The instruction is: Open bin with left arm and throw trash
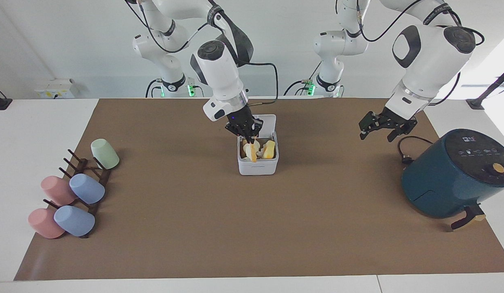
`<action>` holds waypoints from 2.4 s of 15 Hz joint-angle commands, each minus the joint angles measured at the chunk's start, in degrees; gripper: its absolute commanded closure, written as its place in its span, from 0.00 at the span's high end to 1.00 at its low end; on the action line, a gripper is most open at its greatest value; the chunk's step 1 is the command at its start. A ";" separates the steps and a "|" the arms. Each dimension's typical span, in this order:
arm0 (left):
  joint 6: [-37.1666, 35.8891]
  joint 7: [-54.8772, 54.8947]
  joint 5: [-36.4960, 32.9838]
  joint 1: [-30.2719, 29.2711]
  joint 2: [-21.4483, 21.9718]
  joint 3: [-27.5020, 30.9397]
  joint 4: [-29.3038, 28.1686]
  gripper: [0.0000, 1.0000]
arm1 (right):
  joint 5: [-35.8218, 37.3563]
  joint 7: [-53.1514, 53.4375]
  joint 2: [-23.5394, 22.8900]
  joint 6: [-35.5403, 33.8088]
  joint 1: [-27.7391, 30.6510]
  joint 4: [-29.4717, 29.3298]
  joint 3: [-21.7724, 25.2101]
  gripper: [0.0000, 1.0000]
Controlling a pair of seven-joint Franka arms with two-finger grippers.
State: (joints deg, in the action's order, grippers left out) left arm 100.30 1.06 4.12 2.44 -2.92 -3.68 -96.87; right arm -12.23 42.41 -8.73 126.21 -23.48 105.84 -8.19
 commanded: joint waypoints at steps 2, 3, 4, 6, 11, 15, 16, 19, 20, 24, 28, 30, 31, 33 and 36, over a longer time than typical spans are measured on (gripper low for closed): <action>-8.35 0.26 -3.50 -0.42 1.51 -0.54 3.96 1.00 | -1.13 1.44 1.17 -1.31 0.02 2.08 -0.24 0.00; -9.23 0.43 -3.94 -0.42 2.39 -0.63 3.97 1.00 | -1.22 1.44 1.26 -1.40 0.02 2.26 -0.24 0.25; -10.81 0.96 -4.03 -0.42 3.18 -0.63 3.79 1.00 | -1.22 1.44 1.26 -1.40 0.02 2.35 -0.24 0.66; -12.93 2.19 -4.03 -0.42 4.50 -0.63 3.18 1.00 | -1.22 1.53 1.26 -1.31 0.02 2.26 -0.24 1.00; -13.19 1.67 -3.94 -0.86 6.00 -0.54 0.28 1.00 | -1.30 1.88 1.08 -1.23 0.10 1.65 -0.24 1.00; -13.81 1.49 -3.68 -0.77 5.30 0.07 2.99 1.00 | -0.52 0.40 0.73 -0.35 1.42 1.30 0.02 1.00; -14.68 1.49 -3.50 -0.60 4.95 0.25 4.04 1.00 | -0.17 -1.35 0.56 -0.09 2.20 1.12 0.11 1.00; -16.27 1.49 -2.98 -0.77 3.89 0.25 5.81 1.00 | 4.21 -11.44 0.47 0.00 7.90 1.38 0.20 1.00; -16.36 1.49 -2.37 -0.77 3.98 0.25 5.81 1.00 | 5.36 -15.30 0.47 -0.08 10.19 1.56 0.11 1.00; -17.59 1.49 -2.18 -0.60 4.33 0.25 5.81 1.00 | 8.97 -24.65 0.29 -0.87 17.05 1.47 0.20 1.00; -17.33 1.49 -2.27 -0.77 4.86 0.16 5.64 1.00 | 13.02 -25.19 0.12 -2.45 19.43 0.51 0.20 1.00; -17.07 1.40 -2.27 -0.77 4.86 0.16 5.46 1.00 | 13.11 -26.85 0.55 -2.81 21.01 0.16 0.20 1.00; -16.89 1.49 -2.27 -0.86 4.86 0.16 5.37 1.00 | 13.11 -27.38 0.82 -2.90 21.89 0.15 0.20 1.00; -16.71 1.58 -2.27 -0.95 4.86 0.25 5.37 1.00 | 13.11 -28.00 1.95 -4.82 23.21 0.15 0.11 1.00; -16.71 1.67 -2.27 -0.95 5.03 0.25 5.02 1.00 | 13.11 -29.84 4.33 -9.04 23.31 0.24 0.20 1.00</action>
State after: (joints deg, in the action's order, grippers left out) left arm 84.27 2.13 1.45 1.99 1.48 -3.43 -91.89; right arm -0.04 13.98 -6.62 120.11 -0.94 105.87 -7.18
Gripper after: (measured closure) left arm 0.000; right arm 0.000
